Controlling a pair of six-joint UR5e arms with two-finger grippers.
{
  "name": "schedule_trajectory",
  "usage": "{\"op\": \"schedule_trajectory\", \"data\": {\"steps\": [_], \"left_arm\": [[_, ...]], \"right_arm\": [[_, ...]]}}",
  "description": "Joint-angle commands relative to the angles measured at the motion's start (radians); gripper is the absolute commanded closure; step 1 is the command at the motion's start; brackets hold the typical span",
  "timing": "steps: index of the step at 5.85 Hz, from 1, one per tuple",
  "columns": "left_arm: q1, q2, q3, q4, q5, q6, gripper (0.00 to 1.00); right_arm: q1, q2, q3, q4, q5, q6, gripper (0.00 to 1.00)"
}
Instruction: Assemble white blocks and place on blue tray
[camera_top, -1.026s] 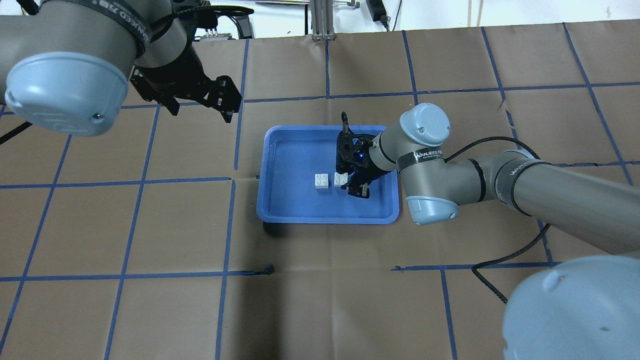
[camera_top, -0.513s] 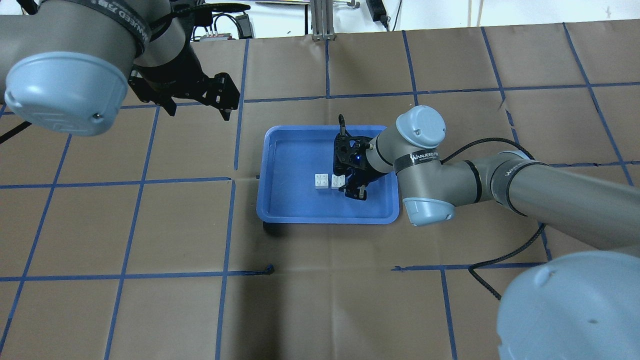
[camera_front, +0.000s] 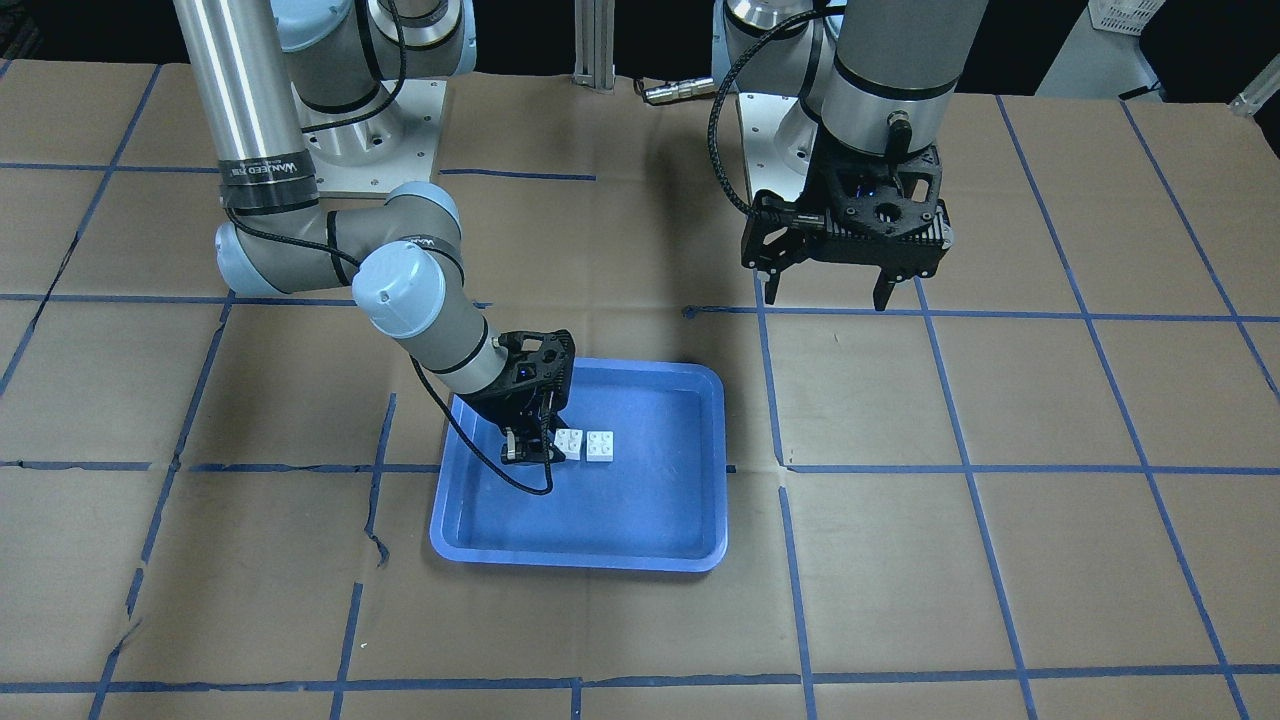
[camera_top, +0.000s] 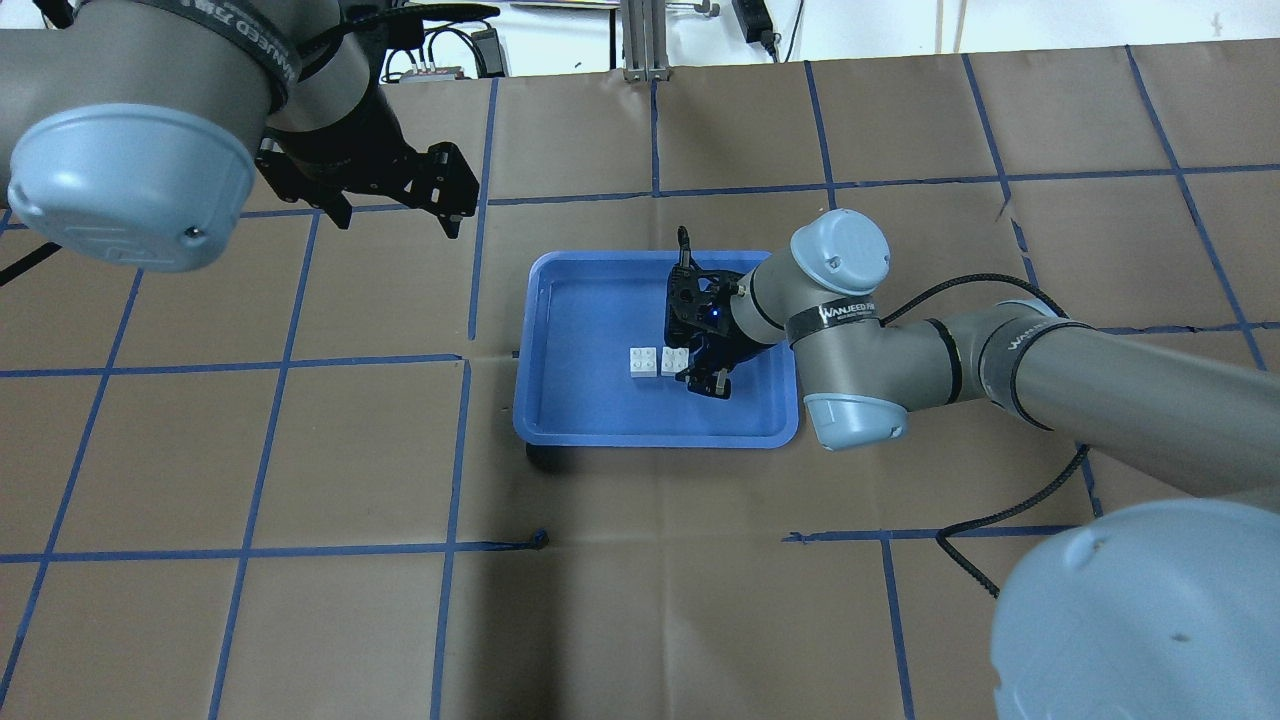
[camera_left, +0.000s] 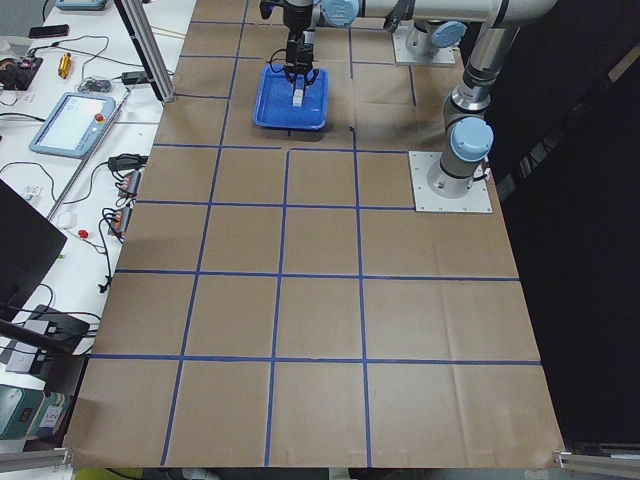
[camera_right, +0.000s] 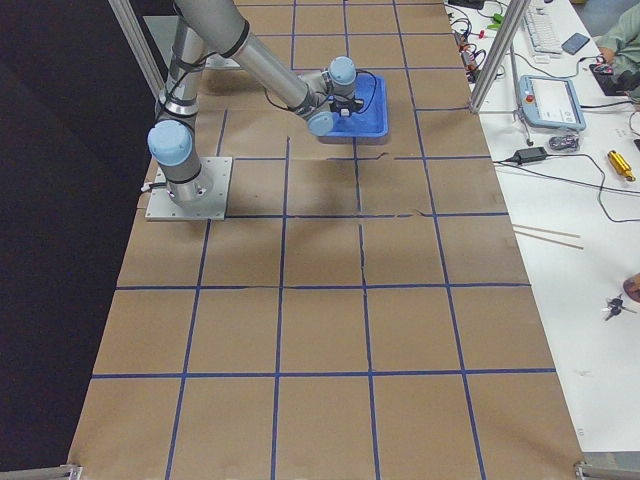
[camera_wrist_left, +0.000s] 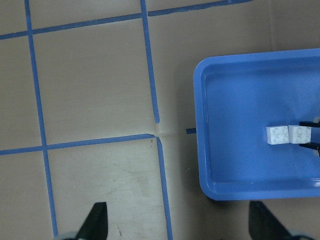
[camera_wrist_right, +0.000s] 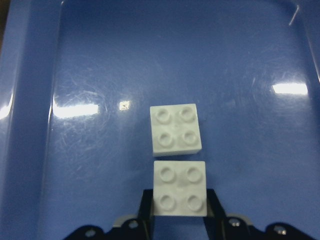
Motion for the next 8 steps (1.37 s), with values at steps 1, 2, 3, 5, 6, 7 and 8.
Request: {"op": "schedule_trajectory", "data": {"steps": [1,2,3,5,6,7,8], "left_arm": [[0.0,0.0,0.002,0.0,0.0,0.0,0.01],[0.0,0.0,0.002,0.0,0.002,0.0,0.01],[0.0,0.0,0.002,0.0,-0.001,0.0,0.01],[-0.001,-0.001,0.001,0.0,0.0,0.0,0.01],[-0.001,-0.001,0.001,0.0,-0.001,0.0,0.01],[-0.001,-0.001,0.001,0.0,-0.001,0.0,0.01],[0.0,-0.001,0.002,0.002,-0.007,0.0,0.01]], "right_arm": [[0.001,0.0,-0.002,-0.015,0.023,0.011,0.81],[0.001,0.005,-0.002,-0.021,0.023,0.011,0.81],[0.001,0.012,-0.002,-0.021,0.022,0.011,0.81],[0.001,0.012,0.0,-0.021,0.022,0.011,0.81],[0.001,0.012,0.0,-0.021,0.022,0.011,0.8],[0.0,0.012,0.0,-0.021,0.022,0.011,0.79],[0.0,0.012,0.0,-0.021,0.023,0.014,0.67]]}}
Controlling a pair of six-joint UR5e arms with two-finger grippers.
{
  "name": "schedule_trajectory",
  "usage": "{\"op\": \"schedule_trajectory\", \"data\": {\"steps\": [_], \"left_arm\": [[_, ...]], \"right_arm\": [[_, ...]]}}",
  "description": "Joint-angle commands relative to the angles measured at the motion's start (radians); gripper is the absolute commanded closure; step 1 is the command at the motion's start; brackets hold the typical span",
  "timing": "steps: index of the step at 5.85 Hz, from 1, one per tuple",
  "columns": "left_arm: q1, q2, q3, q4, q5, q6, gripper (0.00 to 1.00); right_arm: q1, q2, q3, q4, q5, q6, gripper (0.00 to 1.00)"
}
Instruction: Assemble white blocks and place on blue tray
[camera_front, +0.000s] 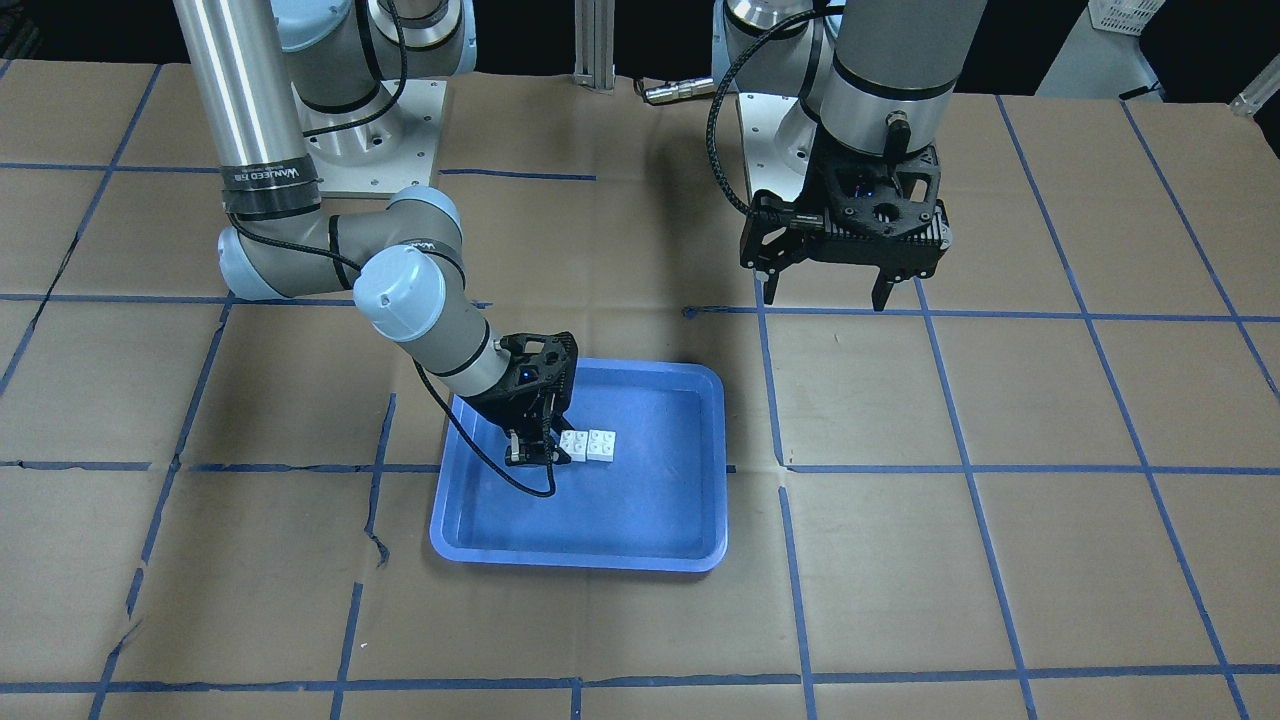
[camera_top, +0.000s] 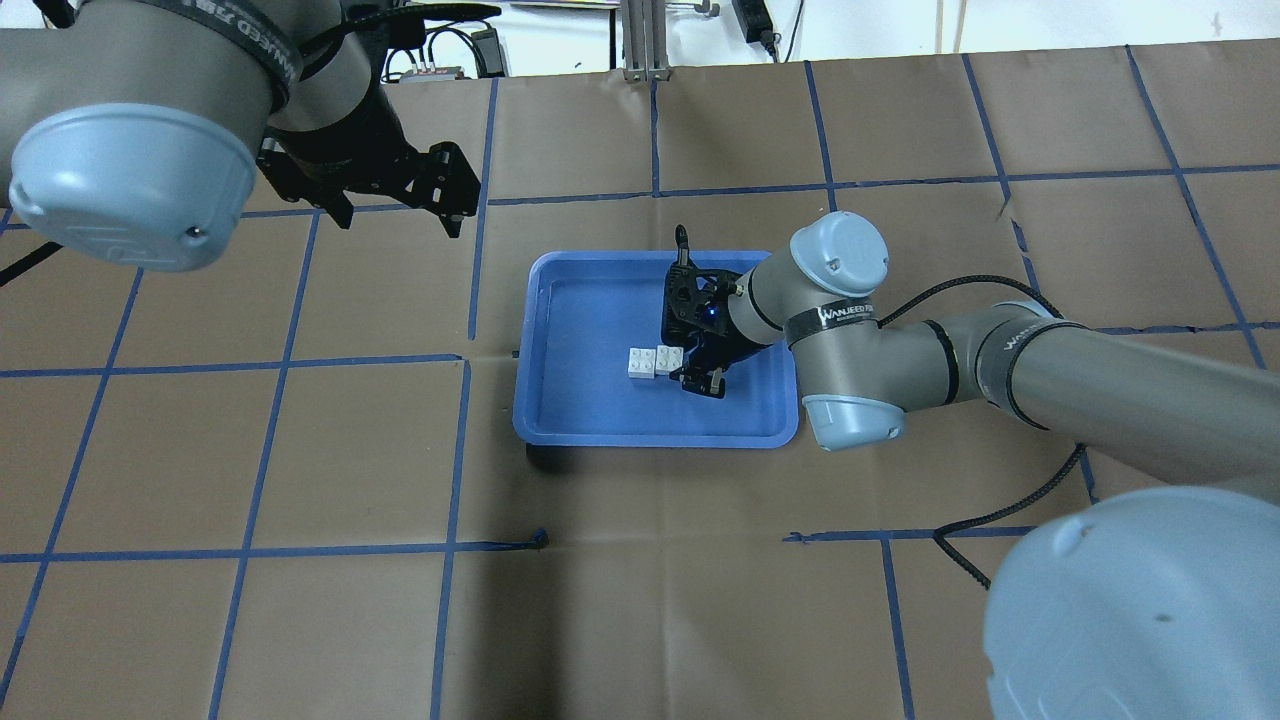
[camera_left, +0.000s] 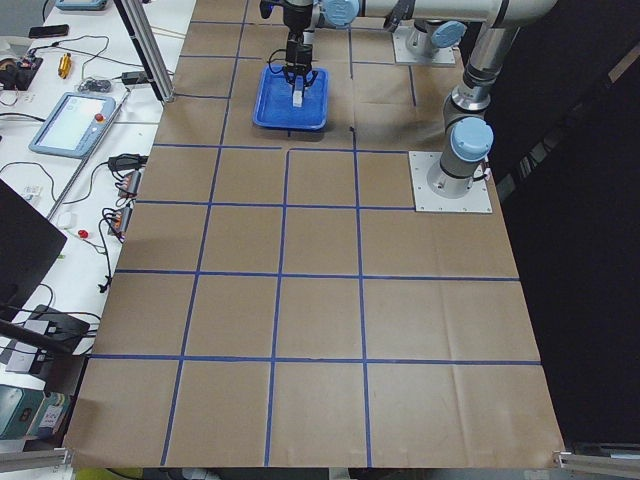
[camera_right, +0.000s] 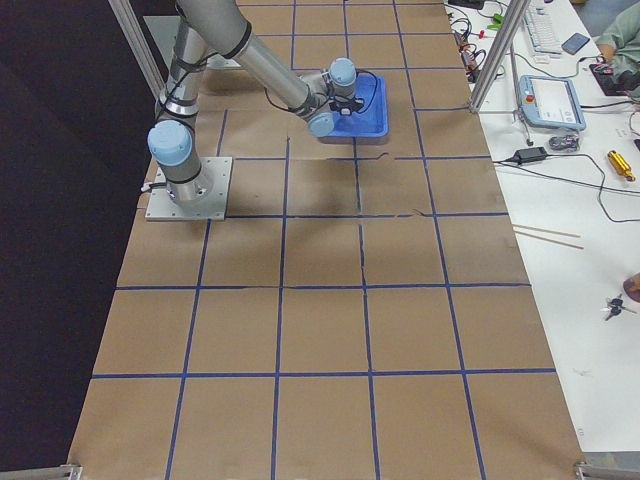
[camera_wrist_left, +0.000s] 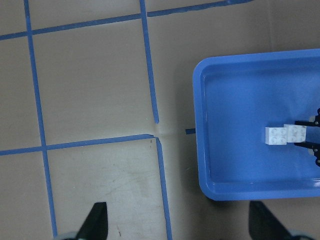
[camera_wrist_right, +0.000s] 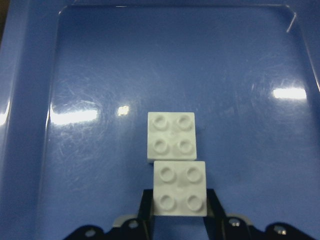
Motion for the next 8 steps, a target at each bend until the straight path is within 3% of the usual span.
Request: {"op": "schedule_trajectory", "data": {"steps": [1,3,4,5,8], "left_arm": [[0.001,0.0,0.001,0.001,-0.003,0.0,0.01],[0.0,-0.002,0.003,0.01,-0.006,0.0,0.01],[0.0,-0.003,0.003,0.013,-0.006,0.0,0.01],[-0.002,-0.003,0.004,0.013,-0.004,0.0,0.01],[-0.002,-0.003,0.006,0.013,-0.006,0.0,0.01]], "right_arm": [[0.001,0.0,0.0,0.003,0.007,0.002,0.44],[0.001,0.0,0.0,0.0,0.042,0.019,0.3],[-0.001,0.0,-0.001,0.002,0.042,0.02,0.12],[-0.001,-0.003,-0.002,0.002,0.039,0.02,0.0],[-0.004,-0.012,-0.038,0.018,0.007,0.037,0.0]]}}
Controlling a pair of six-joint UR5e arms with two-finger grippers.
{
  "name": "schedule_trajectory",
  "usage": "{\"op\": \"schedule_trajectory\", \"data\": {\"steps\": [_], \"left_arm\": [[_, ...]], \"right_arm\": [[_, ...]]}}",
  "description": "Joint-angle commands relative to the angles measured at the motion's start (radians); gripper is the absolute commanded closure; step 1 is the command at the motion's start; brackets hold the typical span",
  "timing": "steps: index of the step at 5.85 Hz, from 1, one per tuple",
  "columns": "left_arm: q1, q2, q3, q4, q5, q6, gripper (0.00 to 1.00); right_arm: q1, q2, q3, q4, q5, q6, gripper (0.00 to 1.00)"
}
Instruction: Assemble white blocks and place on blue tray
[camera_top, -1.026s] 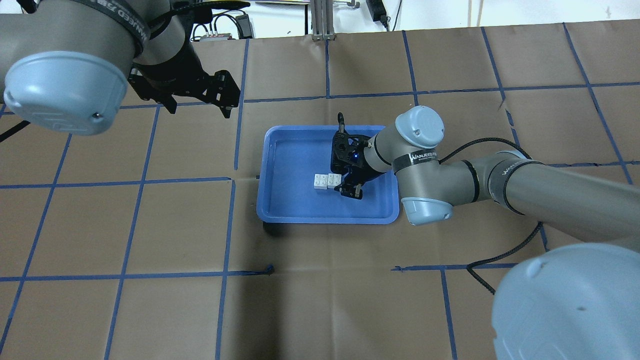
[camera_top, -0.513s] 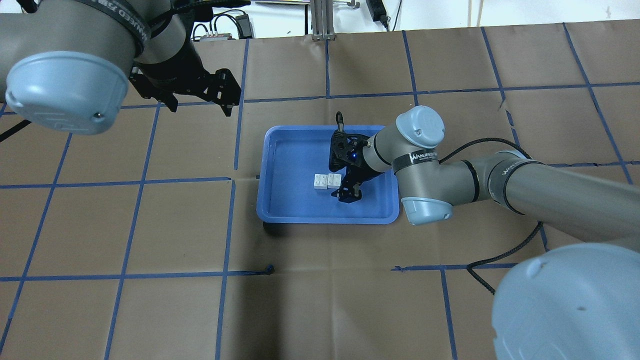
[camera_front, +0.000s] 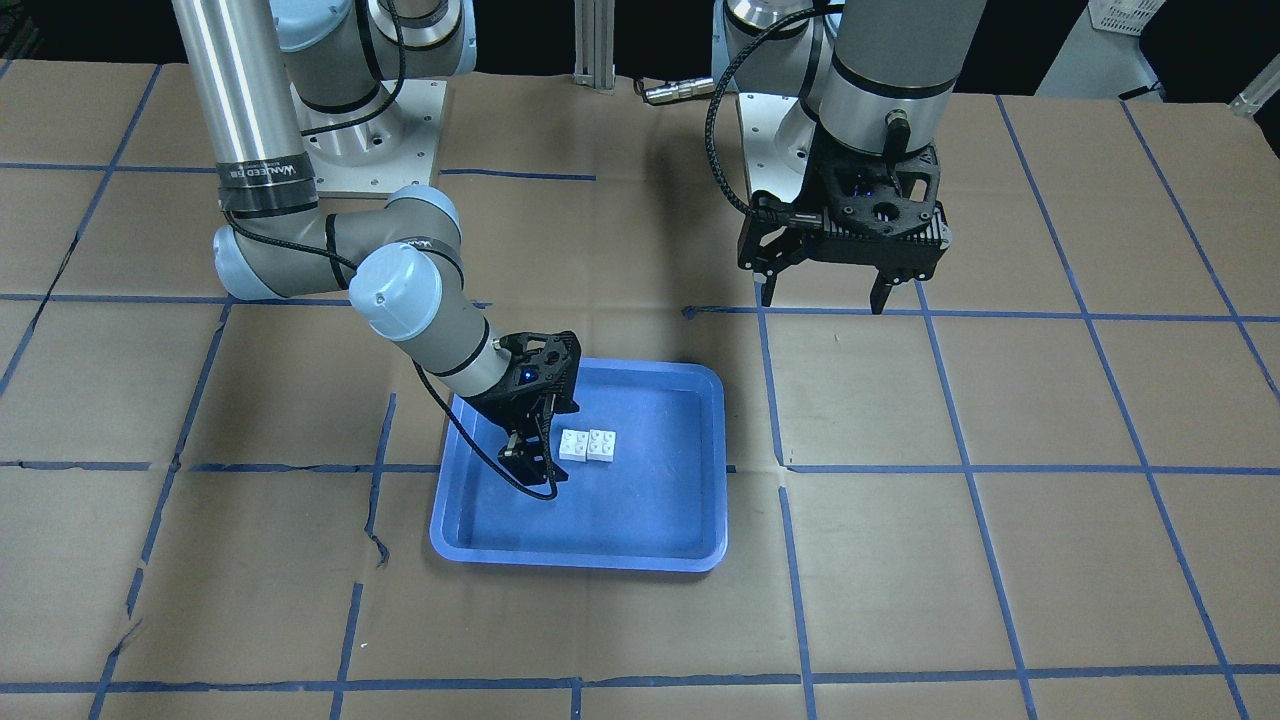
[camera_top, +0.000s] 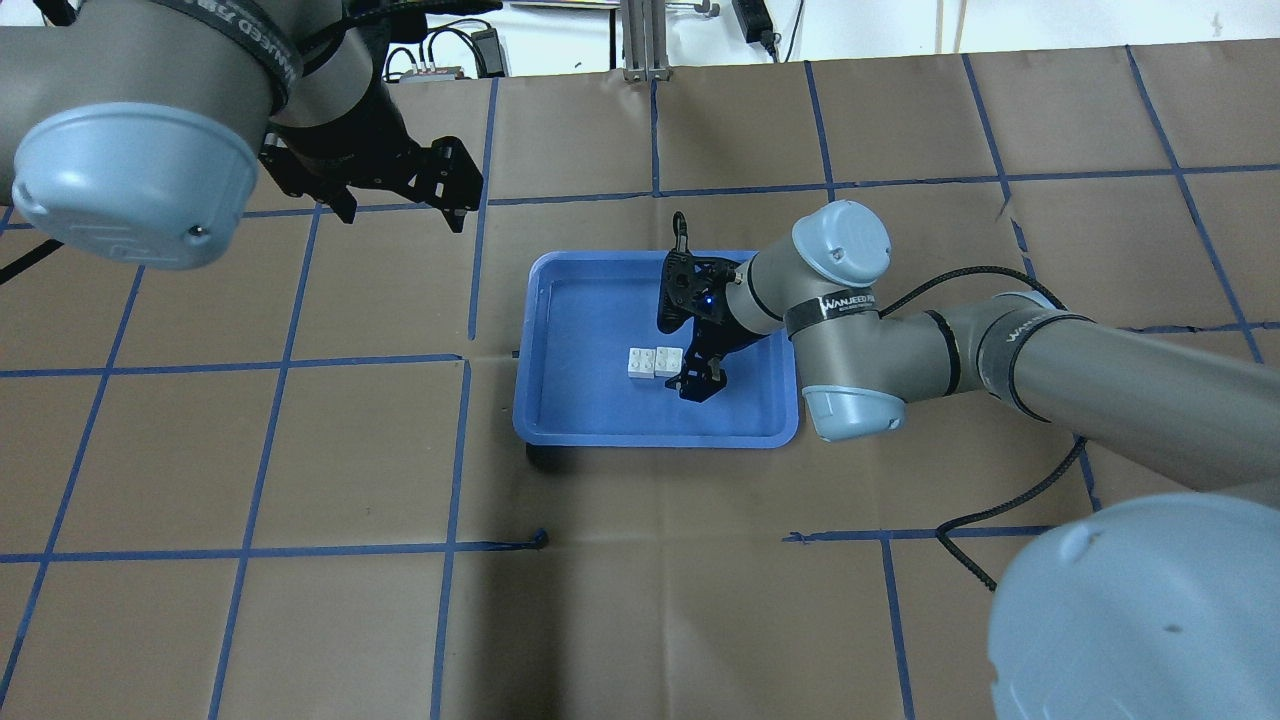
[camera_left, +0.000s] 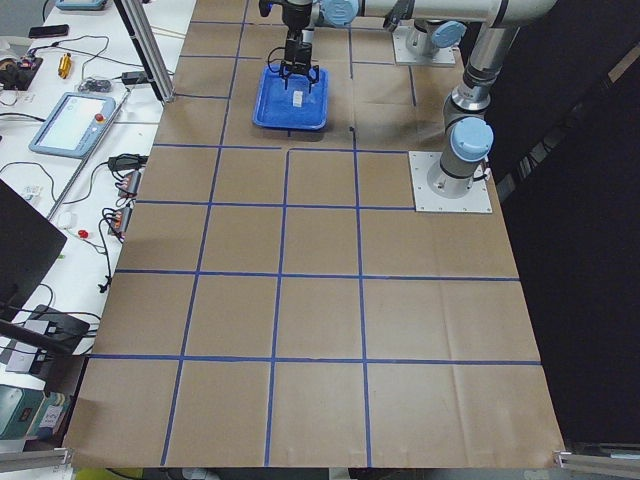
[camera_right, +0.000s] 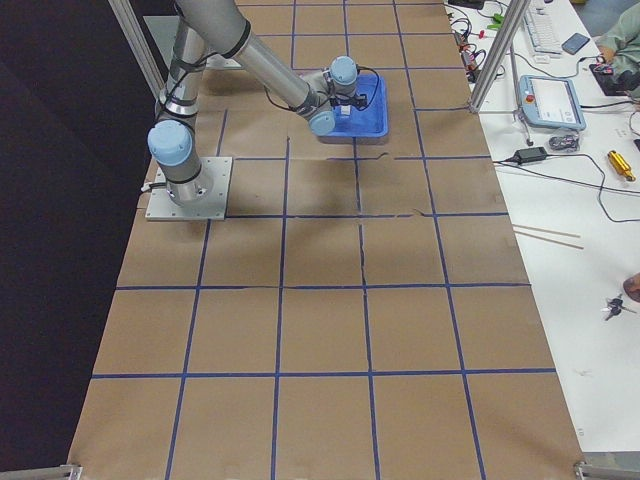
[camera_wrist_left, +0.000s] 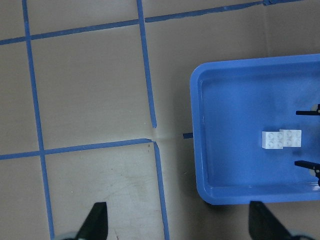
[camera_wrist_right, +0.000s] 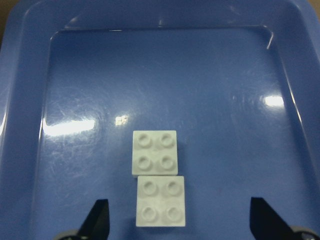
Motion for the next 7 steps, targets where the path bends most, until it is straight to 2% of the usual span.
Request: {"op": "schedule_trajectory", "data": {"steps": [1,3,4,7], "left_arm": [[-0.003,0.0,0.002,0.003,-0.003,0.0,0.01],[-0.003,0.0,0.002,0.003,-0.003,0.0,0.01],[-0.003,0.0,0.002,0.003,-0.003,0.0,0.01],[-0.003,0.0,0.004,0.003,-0.003,0.0,0.01]], "right_arm": [[-0.003,-0.005,-0.012,0.008,-0.047,0.007,0.0],[-0.014,-0.023,-0.014,0.023,-0.056,0.007,0.0],[-0.022,-0.046,-0.029,0.073,-0.056,0.007,0.0],[-0.081,-0.11,-0.184,0.378,-0.175,0.007,0.0]]}}
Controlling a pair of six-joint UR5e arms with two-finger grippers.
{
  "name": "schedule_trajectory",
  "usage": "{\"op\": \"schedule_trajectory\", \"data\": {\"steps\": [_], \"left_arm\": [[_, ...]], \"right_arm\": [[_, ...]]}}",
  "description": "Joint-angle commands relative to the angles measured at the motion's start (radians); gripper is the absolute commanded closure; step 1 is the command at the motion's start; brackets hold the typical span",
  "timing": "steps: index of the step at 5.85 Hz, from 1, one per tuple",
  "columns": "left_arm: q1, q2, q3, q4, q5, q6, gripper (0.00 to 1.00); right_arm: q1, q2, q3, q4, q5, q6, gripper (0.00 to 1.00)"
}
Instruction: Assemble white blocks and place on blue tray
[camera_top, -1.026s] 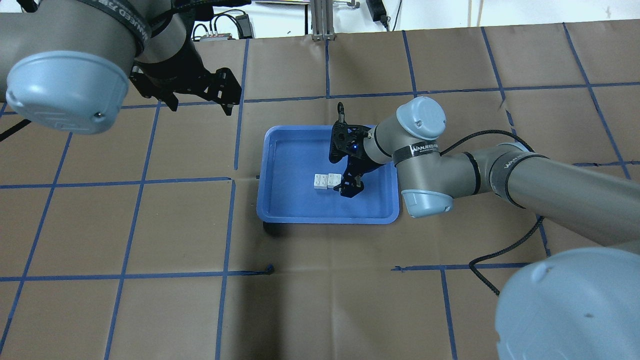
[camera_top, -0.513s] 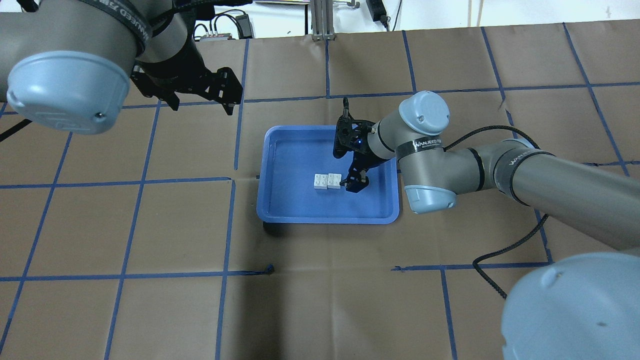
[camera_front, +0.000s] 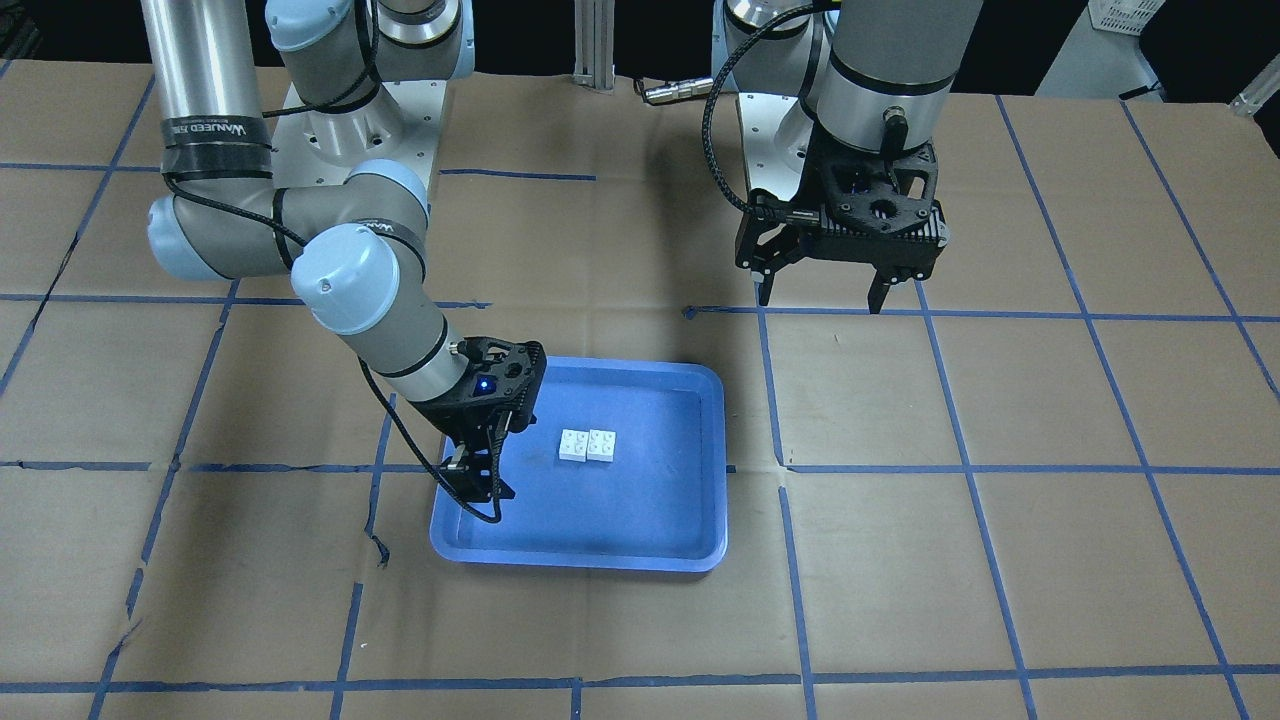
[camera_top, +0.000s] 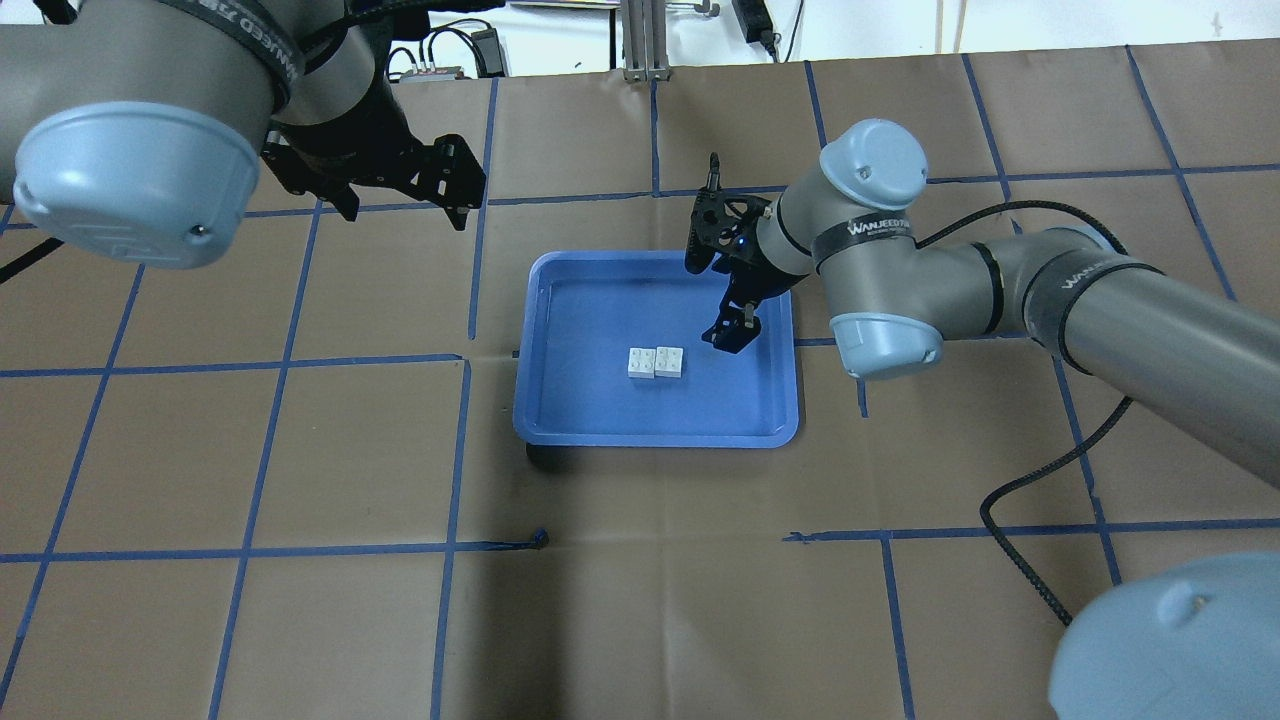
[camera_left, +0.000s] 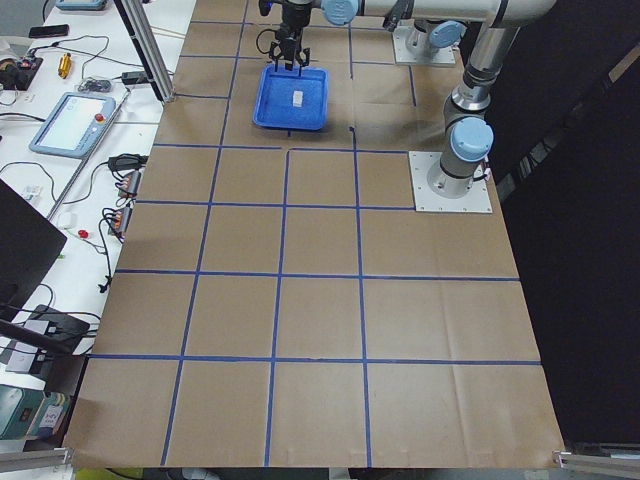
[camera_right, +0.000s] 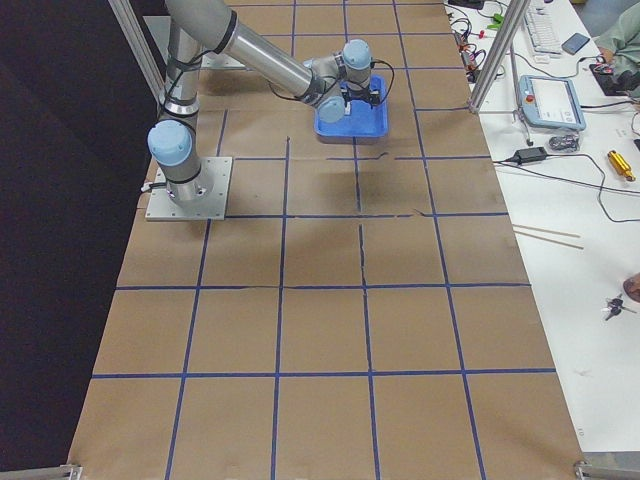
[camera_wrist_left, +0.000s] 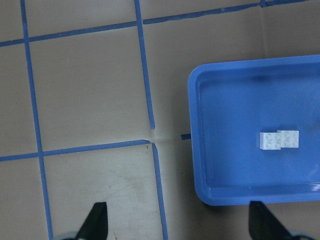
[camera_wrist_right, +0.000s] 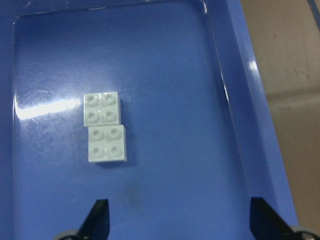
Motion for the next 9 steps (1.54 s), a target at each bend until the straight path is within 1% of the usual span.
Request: {"op": "schedule_trajectory", "data": {"steps": [1,2,3,4,5,6,7,8,9], "left_arm": [[0.0,-0.001,-0.001,0.002,0.0,0.0,0.01],[0.002,0.0,-0.001,0.002,0.0,0.0,0.01],[0.0,-0.001,-0.001,0.002,0.0,0.0,0.01],[0.0,-0.001,-0.001,0.002,0.0,0.0,0.01],[0.0,-0.001,-0.001,0.002,0.0,0.0,0.01],[0.0,-0.001,-0.001,0.002,0.0,0.0,0.01],[0.0,-0.001,-0.001,0.002,0.0,0.0,0.01],[0.0,-0.001,-0.001,0.002,0.0,0.0,0.01],[0.0,-0.001,-0.001,0.002,0.0,0.0,0.01]], "right_arm": [[-0.041,-0.049,-0.082,0.173,-0.094,0.002,0.0],[-0.057,-0.084,-0.09,0.233,-0.129,0.023,0.0],[-0.065,-0.121,-0.093,0.261,-0.132,0.193,0.0],[-0.067,-0.144,-0.098,0.265,-0.157,0.421,0.0],[-0.068,-0.158,-0.098,0.278,-0.225,0.566,0.0],[-0.076,-0.172,-0.11,0.368,-0.24,0.763,0.0],[-0.082,-0.192,-0.155,0.519,-0.29,0.902,0.0],[-0.088,-0.195,-0.22,0.629,-0.345,0.987,0.0],[-0.099,-0.195,-0.29,0.719,-0.346,1.087,0.0]]}}
